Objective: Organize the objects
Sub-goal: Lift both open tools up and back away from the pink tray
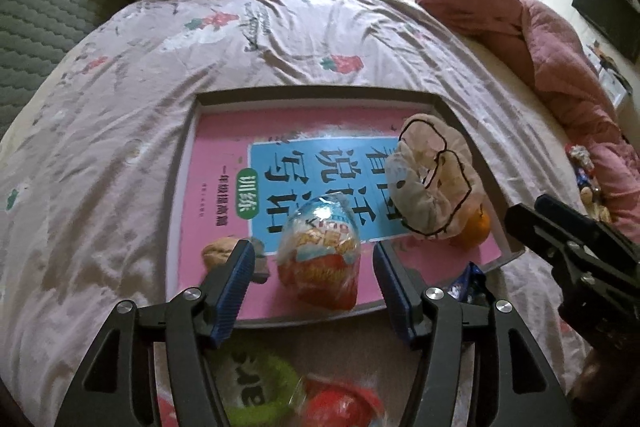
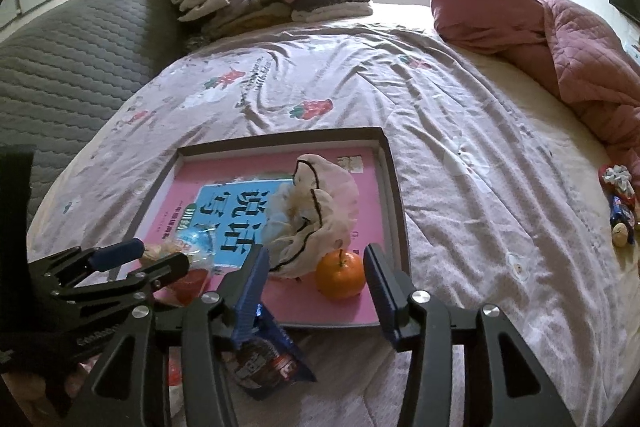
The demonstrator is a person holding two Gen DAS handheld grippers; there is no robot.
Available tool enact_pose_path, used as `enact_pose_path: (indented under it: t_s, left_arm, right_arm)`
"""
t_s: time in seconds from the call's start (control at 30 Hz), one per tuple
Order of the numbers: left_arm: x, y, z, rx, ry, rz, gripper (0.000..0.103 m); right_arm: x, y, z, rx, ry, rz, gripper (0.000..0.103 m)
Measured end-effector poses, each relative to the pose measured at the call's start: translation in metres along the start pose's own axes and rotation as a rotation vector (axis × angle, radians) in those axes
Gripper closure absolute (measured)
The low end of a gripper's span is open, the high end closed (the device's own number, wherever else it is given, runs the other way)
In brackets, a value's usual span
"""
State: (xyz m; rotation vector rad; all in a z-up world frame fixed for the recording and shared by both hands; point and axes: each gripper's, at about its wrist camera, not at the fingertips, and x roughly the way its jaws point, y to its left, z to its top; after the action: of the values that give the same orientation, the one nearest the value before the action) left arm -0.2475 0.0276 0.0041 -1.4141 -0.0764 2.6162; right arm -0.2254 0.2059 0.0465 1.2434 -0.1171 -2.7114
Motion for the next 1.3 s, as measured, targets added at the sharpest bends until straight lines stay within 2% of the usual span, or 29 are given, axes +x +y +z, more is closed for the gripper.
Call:
enact_pose_path:
  t_s: [0.5,0.63,1.3]
  left_arm:
    - [-0.053,0.027,-0.019,-0.047,-0.075,0.027,0.040]
    - [-0.068,0.034,-0.026,-0.066,-0.098,0.029,0.040]
    - [-0.118,0.052,-0.047,-0.104,-0.179,0.002,0.040]
  right_arm:
    - [-0.039,0.019,-0.004,-0.026,-0.069,0.038,0.052]
    - [-0.049,0.023,-0.006,-0.031,-0.086,0.048,0.047]
    - [-0.093,0.035,-0.010,-0.039,-0.167,0.054,0.042]
